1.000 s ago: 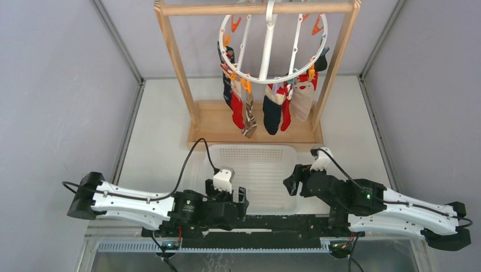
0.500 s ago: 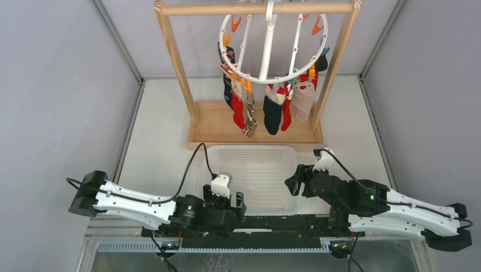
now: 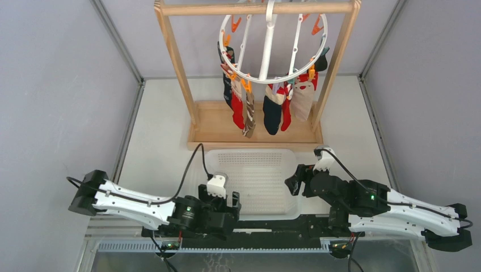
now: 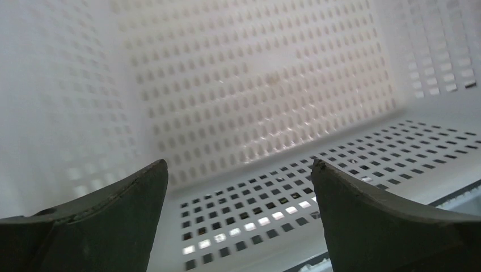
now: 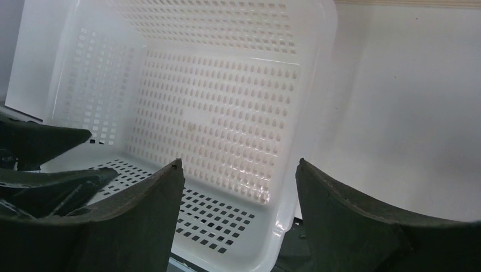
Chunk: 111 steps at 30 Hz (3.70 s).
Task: Remove the socks clipped to the hanger
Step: Adjust the bin at the center of the board, then remove the sock from the hanger.
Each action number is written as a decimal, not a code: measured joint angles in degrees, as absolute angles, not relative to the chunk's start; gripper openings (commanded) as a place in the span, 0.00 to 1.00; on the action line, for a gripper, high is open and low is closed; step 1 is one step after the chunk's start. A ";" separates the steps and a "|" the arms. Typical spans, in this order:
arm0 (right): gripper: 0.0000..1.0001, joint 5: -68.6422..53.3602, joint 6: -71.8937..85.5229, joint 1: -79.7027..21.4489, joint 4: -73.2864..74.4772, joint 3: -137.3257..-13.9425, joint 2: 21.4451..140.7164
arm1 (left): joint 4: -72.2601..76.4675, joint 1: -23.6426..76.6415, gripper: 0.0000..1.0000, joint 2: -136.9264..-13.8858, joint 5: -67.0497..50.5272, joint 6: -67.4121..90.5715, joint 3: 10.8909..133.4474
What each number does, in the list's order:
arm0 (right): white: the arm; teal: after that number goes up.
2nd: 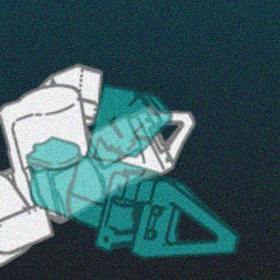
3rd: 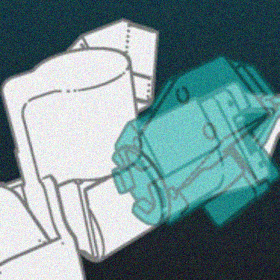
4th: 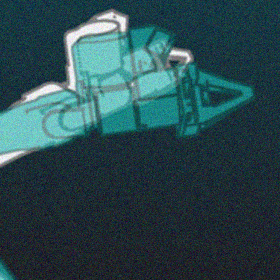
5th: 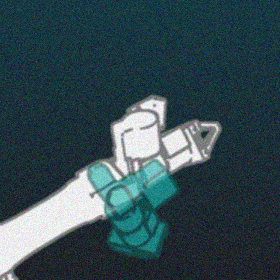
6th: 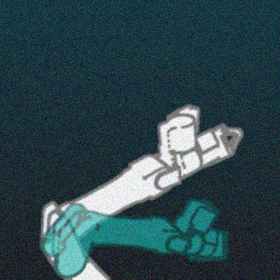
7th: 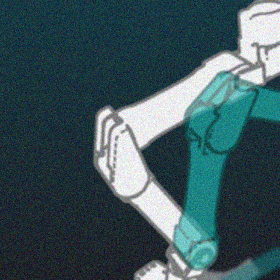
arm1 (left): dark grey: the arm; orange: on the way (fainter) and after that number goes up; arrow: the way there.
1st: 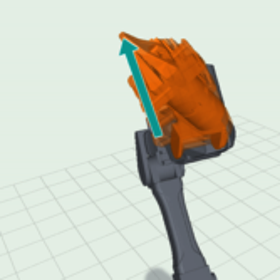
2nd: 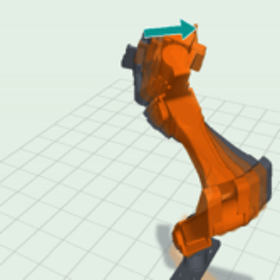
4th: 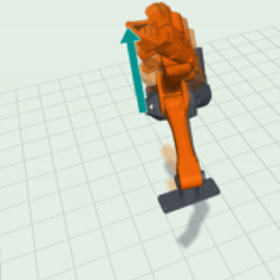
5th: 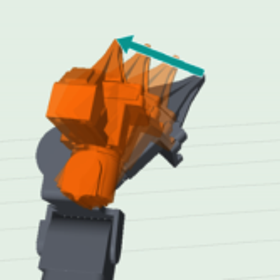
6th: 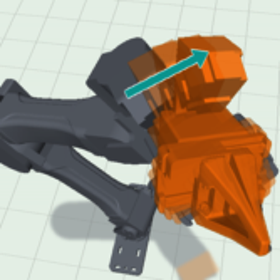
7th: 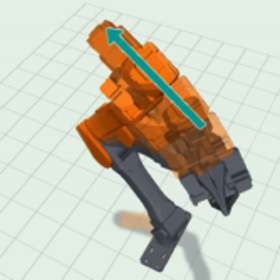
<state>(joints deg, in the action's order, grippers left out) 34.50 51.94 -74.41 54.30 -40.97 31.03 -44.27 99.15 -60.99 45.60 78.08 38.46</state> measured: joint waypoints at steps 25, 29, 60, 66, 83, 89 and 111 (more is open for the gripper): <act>0.80 27.92 36.47 -55.57 44.66 -47.70 35.70 | -43.00 70.35 1.00 -44.10 50.74 39.72 51.35; 0.76 24.49 32.36 -49.95 40.56 -47.75 35.97 | -38.02 62.85 1.00 -43.99 45.91 33.89 51.35; 0.61 6.26 18.50 -34.59 7.57 -48.12 56.62 | -27.75 52.93 1.00 -53.49 26.13 21.47 59.07; 0.61 5.32 17.54 -37.52 5.08 -46.76 56.69 | -26.59 52.90 1.00 -51.99 26.44 21.47 58.22; 0.61 12.01 17.45 -38.00 2.96 -42.02 57.08 | -24.51 52.69 1.00 -46.11 26.52 23.92 49.47; 0.61 9.78 17.45 -35.00 1.74 -40.40 56.97 | -24.47 52.69 1.00 -45.84 26.13 24.47 49.43; 0.52 -0.14 18.22 -30.52 -9.43 -40.01 64.64 | -21.41 52.69 1.00 -47.64 23.64 26.09 48.34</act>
